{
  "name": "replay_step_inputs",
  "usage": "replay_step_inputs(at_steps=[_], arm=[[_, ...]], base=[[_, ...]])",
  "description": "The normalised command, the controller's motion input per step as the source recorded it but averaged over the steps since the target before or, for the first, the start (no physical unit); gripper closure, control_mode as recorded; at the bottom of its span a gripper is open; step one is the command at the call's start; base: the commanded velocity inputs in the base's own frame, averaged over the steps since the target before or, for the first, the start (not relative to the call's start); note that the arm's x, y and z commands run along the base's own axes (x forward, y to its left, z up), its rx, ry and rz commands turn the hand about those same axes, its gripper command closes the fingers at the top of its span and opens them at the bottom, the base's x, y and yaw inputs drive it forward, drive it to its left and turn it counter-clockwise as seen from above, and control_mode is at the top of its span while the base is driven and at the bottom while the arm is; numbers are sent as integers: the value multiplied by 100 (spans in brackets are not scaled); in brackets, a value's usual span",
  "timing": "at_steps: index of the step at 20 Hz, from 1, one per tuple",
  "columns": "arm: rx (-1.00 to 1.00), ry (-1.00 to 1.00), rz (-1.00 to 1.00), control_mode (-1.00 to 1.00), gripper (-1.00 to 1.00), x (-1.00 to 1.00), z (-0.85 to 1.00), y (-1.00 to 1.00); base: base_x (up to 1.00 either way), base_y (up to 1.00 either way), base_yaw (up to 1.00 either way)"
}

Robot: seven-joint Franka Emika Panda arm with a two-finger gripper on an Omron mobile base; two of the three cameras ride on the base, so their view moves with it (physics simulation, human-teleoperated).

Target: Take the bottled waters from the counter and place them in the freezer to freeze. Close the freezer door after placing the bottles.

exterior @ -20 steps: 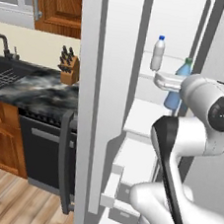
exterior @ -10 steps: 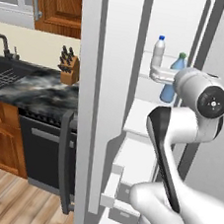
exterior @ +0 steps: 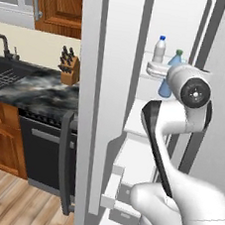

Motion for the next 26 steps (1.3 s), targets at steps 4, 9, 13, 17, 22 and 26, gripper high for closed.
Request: replay_step_inputs(at_steps=[4,9,13,17,22,26], arm=[[0,0,-14,-100,100,33,0,-1],[0,0,-8,-100,100,25,0,-10],[0,0,-1,-100,100,14,0,-17],[0,-1,0,-100,100,10,0,-11],[0,0,0,-100,100,13,0,-6],[-2,-2,0,-100,100,15,0,-1]], base=[[0,0,0],[0,0,0],[0,0,0],[0,0,0],[0,0,0],[0,0,0]])
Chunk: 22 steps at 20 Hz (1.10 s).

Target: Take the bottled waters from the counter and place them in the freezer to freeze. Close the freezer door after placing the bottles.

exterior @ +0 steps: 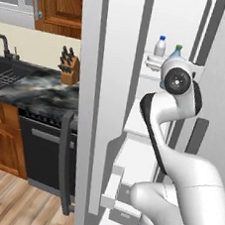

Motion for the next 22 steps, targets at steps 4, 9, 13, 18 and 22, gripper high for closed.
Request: replay_step_inputs(at_steps=[4,9,13,18,22], arm=[[-3,-2,0,-100,100,11,1,0],[-1,0,0,-100,100,16,2,-1],[0,-1,0,-100,100,22,0,-7],[0,-2,0,-100,100,12,0,-6],[0,0,0,-100,100,26,0,-1]], base=[[0,0,0],[0,0,0],[0,0,0],[0,0,0],[0,0,0]])
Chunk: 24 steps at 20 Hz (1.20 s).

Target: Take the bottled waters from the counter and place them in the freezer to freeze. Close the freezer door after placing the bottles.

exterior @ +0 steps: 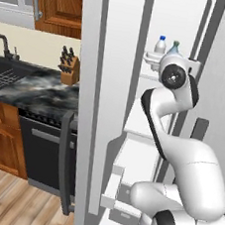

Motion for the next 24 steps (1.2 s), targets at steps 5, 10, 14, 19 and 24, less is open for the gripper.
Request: replay_step_inputs(at_steps=[5,10,14,19,24], arm=[[0,0,0,-100,100,26,0,0],[-2,-4,0,-100,100,15,0,-4],[-6,-1,0,-100,100,24,-3,-3],[-3,0,0,-100,100,28,-12,-3],[0,0,0,-100,100,22,-10,-7]], base=[[0,0,0],[0,0,0],[0,0,0],[0,0,0],[0,0,0]])
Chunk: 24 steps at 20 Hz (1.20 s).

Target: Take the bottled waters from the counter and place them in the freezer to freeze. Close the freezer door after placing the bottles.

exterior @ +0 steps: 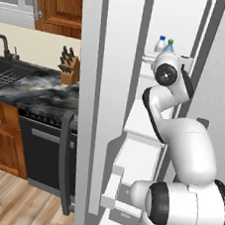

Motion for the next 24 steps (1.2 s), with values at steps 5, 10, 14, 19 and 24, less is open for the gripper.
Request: replay_step_inputs(at_steps=[5,10,14,19,24], arm=[[0,5,0,-100,100,25,-10,-12],[0,4,0,-100,100,26,-10,-14],[0,1,0,-100,100,23,-7,-15],[-1,0,0,-100,100,15,-3,-20],[-1,0,0,-100,100,13,-7,-22]], base=[[0,0,0],[0,0,0],[0,0,0],[0,0,0],[0,0,0]])
